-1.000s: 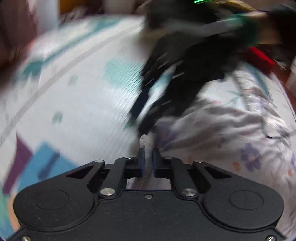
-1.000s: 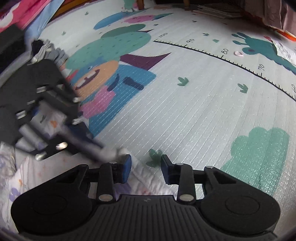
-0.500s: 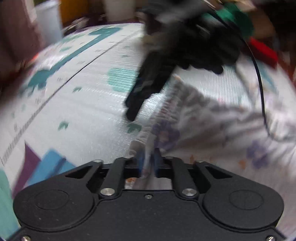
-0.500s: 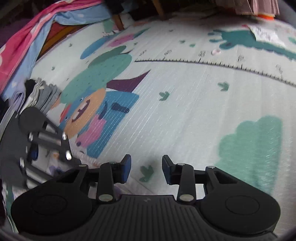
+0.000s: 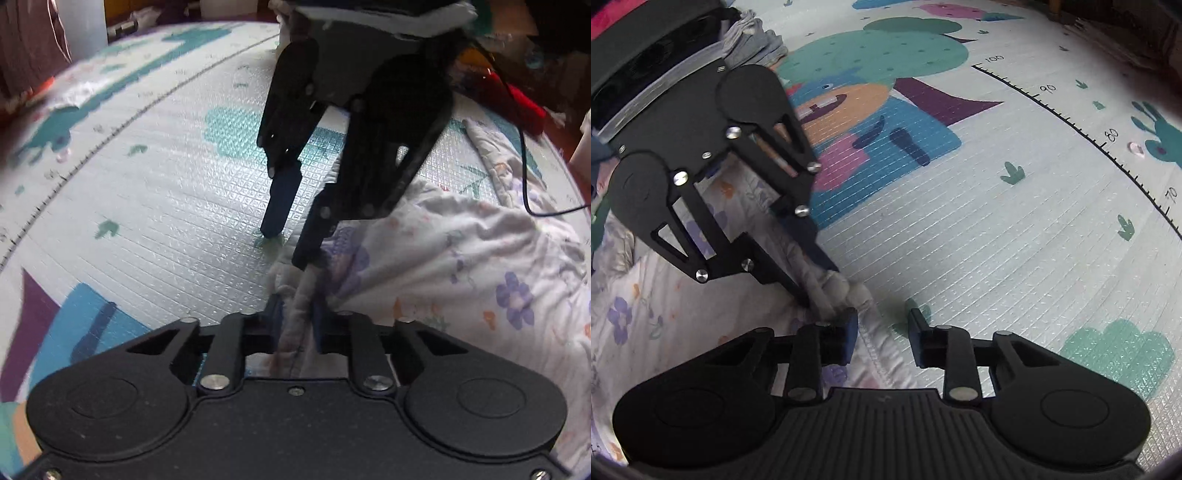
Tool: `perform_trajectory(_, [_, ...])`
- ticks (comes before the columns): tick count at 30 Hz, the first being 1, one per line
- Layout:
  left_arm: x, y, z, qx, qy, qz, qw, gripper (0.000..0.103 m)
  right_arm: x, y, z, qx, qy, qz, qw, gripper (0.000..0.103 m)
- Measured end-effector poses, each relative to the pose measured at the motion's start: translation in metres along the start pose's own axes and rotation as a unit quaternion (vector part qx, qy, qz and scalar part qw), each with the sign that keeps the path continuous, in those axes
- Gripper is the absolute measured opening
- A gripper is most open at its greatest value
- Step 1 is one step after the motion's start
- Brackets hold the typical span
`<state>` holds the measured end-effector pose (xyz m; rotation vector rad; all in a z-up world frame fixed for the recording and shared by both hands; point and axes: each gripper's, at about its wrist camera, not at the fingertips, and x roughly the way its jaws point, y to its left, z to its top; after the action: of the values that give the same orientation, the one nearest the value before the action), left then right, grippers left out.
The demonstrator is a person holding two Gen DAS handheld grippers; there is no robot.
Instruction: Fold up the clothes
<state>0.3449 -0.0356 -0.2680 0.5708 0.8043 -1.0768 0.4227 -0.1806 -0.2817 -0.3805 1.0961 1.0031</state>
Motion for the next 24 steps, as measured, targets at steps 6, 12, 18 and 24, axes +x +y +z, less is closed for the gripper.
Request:
perform_trajectory(6, [-0.009,-0.078,-0.009,0.228,0.005,0.102,0.9684,0.006,0.002,0.009,-0.002,-0.04,-0.013,-0.015,0.999,0.029])
perform_trajectory(12, [-0.008,-0.094,-0.018,0.276,0.003,0.132,0.952,0.006,0.006,0.028,0.009,-0.098,0.018,0.002,0.995,0.016])
perform_trajectory(18, [-0.013,-0.081,-0.015,0.245,-0.007,0.131,0.9607,0.006,0.001,0.035,0.021,-0.097,-0.009,0.014,0.995,0.006])
perform_trajectory(24, [0.008,-0.041,-0.005,0.126,0.002,0.112,0.9856,0.007,0.005,0.009,0.027,0.006,-0.047,0.009,0.999,0.009])
